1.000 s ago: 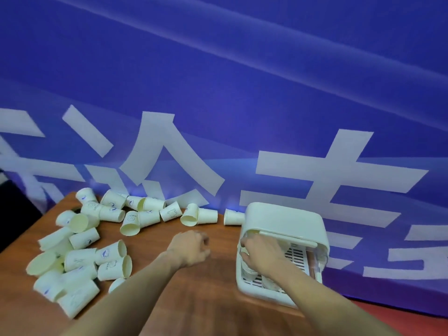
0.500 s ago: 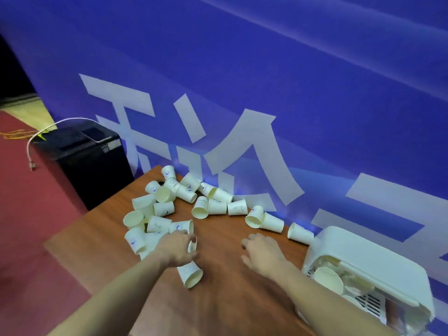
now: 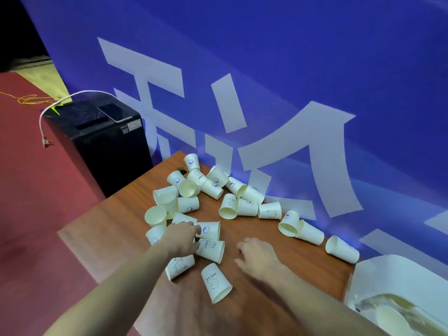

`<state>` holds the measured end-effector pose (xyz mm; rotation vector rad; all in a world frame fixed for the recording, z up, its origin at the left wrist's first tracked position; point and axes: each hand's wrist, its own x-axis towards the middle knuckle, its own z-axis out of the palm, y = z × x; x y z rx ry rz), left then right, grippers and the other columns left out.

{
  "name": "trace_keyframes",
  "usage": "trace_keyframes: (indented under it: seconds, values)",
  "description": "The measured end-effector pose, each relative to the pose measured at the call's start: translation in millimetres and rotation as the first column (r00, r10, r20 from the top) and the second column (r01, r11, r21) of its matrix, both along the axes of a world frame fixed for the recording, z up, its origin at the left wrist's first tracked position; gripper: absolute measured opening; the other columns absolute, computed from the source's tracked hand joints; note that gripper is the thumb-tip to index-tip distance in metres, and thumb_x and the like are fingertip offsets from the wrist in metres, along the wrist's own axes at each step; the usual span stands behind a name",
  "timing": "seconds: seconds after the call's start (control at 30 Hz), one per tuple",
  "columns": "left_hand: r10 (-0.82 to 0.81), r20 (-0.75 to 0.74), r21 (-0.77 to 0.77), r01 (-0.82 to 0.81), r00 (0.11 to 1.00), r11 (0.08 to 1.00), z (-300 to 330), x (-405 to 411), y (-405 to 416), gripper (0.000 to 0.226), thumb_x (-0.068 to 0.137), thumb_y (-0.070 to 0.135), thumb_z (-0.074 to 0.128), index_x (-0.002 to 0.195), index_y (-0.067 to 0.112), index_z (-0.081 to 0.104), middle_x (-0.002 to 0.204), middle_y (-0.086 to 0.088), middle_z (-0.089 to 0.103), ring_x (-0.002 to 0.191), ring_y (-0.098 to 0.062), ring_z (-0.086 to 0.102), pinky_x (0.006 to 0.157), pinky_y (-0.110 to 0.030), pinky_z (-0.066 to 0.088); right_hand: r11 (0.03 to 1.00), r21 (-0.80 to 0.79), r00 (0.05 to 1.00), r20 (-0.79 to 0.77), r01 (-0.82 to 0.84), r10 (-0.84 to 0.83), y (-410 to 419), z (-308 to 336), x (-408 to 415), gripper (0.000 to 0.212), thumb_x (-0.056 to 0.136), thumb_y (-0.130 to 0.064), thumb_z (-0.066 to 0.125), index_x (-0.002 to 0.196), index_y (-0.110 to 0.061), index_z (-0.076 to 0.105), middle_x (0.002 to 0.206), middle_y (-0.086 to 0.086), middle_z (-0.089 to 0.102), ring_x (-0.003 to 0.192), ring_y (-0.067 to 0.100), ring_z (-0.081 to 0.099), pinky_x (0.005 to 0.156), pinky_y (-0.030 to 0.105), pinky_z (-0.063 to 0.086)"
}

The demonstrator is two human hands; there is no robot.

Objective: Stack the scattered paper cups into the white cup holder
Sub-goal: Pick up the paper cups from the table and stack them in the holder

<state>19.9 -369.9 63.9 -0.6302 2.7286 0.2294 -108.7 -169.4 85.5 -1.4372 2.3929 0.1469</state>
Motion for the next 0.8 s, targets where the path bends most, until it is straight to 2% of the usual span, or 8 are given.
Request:
trace_keyframes:
  seconds: [0.2, 0.33, 0.47, 0.57, 0.6, 0.67, 0.73, 0.8]
  values:
    - [-0.125, 0.067, -0.044, 0.128, 0.99, 0.991, -33, -33, -7, 0.047, 0.091, 0.021, 0.048, 0.137, 0.028, 0.044, 0.129, -0.001, 0.053, 0.118, -0.023, 0.051, 0.088, -0.038, 0.042, 0.975, 0.038, 0.957, 0.185, 0.218, -0.221, -26, -35, 4, 0.025, 0.09, -0.043, 0.059, 0.103, -0.023, 0.064, 0.107, -0.002, 0.063, 0.101, 0.02, 0.059, 0.084, 0.035, 0.048]
    - [-0.244, 0.101, -0.105, 0.254, 0.964, 0.961, -48, -51, -13, 0.055, 0.09, 0.012, 0.05, 0.14, 0.029, 0.036, 0.124, -0.003, 0.054, 0.114, -0.025, 0.054, 0.084, -0.038, 0.043, 0.94, 0.062, 0.907, 0.249, 0.336, -0.341, -38, -54, 5, 0.024, 0.09, -0.044, 0.059, 0.099, -0.023, 0.065, 0.103, -0.005, 0.067, 0.097, 0.018, 0.063, 0.083, 0.034, 0.05]
    - [-0.366, 0.113, -0.139, 0.379, 0.924, 0.915, -51, -70, -20, 0.061, 0.092, 0.008, 0.052, 0.144, 0.029, 0.03, 0.118, -0.004, 0.059, 0.105, -0.028, 0.06, 0.075, -0.036, 0.04, 0.925, 0.095, 0.886, 0.266, 0.367, -0.379, -51, -69, 6, 0.029, 0.092, -0.044, 0.055, 0.106, -0.021, 0.066, 0.109, -0.001, 0.067, 0.103, 0.021, 0.063, 0.087, 0.037, 0.05]
    - [-0.427, 0.137, -0.158, 0.446, 0.894, 0.881, -54, -81, -22, 0.059, 0.091, 0.006, 0.053, 0.14, 0.03, 0.032, 0.105, -0.002, 0.065, 0.088, -0.027, 0.066, 0.057, -0.031, 0.035, 0.907, 0.115, 0.858, 0.294, 0.405, -0.421, -57, -81, 5, 0.033, 0.089, -0.048, 0.057, 0.106, -0.022, 0.066, 0.108, -0.003, 0.067, 0.103, 0.021, 0.063, 0.084, 0.035, 0.049]
    - [-0.437, 0.159, -0.159, 0.46, 0.885, 0.873, -54, -84, -23, 0.057, 0.091, 0.005, 0.052, 0.138, 0.03, 0.033, 0.101, -0.001, 0.066, 0.084, -0.026, 0.066, 0.054, -0.031, 0.034, 0.893, 0.121, 0.835, 0.318, 0.433, -0.448, -59, -84, 6, 0.032, 0.088, -0.048, 0.058, 0.105, -0.023, 0.067, 0.107, -0.004, 0.068, 0.102, 0.021, 0.064, 0.082, 0.033, 0.049]
    - [-0.449, 0.204, -0.168, 0.483, 0.87, 0.859, -58, -89, -24, 0.051, 0.092, 0.007, 0.052, 0.136, 0.029, 0.038, 0.101, 0.0, 0.066, 0.087, -0.025, 0.066, 0.061, -0.032, 0.038, 0.843, 0.137, 0.745, 0.409, 0.521, -0.527, -63, -90, 6, 0.027, 0.088, -0.045, 0.06, 0.102, -0.023, 0.069, 0.099, -0.006, 0.069, 0.094, 0.017, 0.065, 0.078, 0.031, 0.049]
    - [-0.462, 0.252, -0.193, 0.512, 0.85, 0.837, -59, -92, -24, 0.043, 0.093, 0.01, 0.054, 0.132, 0.026, 0.045, 0.109, 0.001, 0.065, 0.095, -0.023, 0.065, 0.068, -0.033, 0.04, 0.795, 0.139, 0.658, 0.488, 0.59, -0.574, -65, -95, 6, 0.016, 0.087, -0.037, 0.063, 0.089, -0.024, 0.071, 0.083, -0.008, 0.066, 0.08, 0.014, 0.062, 0.073, 0.029, 0.049]
    - [-0.477, 0.28, -0.219, 0.539, 0.833, 0.813, -58, -93, -23, 0.039, 0.092, 0.011, 0.056, 0.129, 0.021, 0.05, 0.113, 0.0, 0.064, 0.099, -0.023, 0.064, 0.069, -0.033, 0.039, 0.771, 0.129, 0.624, 0.513, 0.623, -0.59, -67, -101, 6, 0.015, 0.085, -0.033, 0.065, 0.074, -0.023, 0.067, 0.07, -0.009, 0.06, 0.073, 0.015, 0.06, 0.071, 0.031, 0.05]
